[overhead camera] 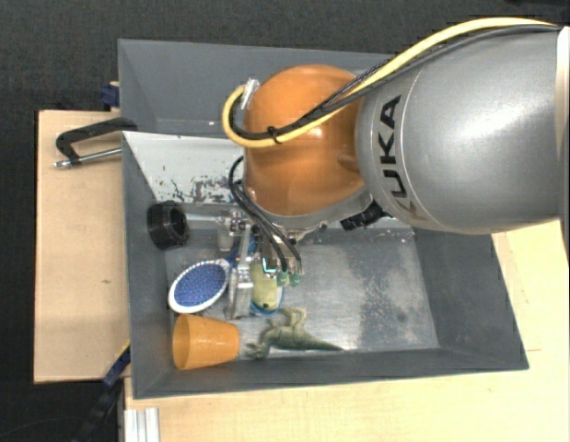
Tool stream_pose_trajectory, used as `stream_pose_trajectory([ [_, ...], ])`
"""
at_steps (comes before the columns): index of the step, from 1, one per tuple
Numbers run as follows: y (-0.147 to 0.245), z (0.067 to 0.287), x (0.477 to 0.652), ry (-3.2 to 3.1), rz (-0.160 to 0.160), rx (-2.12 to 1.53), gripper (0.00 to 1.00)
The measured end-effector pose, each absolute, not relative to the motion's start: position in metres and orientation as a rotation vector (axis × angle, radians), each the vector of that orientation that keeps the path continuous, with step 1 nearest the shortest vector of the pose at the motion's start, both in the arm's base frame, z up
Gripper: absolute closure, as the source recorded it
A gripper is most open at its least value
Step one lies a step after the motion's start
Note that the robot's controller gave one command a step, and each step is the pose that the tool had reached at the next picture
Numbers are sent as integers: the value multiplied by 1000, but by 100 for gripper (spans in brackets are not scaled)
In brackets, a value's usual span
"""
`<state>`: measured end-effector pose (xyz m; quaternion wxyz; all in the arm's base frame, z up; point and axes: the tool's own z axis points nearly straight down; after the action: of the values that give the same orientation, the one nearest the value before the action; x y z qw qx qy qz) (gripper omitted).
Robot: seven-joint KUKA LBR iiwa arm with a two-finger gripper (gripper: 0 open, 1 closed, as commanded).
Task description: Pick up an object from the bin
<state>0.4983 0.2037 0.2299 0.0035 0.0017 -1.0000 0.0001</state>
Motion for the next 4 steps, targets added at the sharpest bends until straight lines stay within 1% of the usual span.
stream_pose_trajectory([
  [1, 198, 87, 529, -3163, -10, -67, 0],
  [2, 197, 90, 530, -3165, -8, -68, 100],
  [3, 207, 256, 526, -3156, -10, -29, 100],
  [4, 233, 210, 510, -3039, 1, -781, 100],
])
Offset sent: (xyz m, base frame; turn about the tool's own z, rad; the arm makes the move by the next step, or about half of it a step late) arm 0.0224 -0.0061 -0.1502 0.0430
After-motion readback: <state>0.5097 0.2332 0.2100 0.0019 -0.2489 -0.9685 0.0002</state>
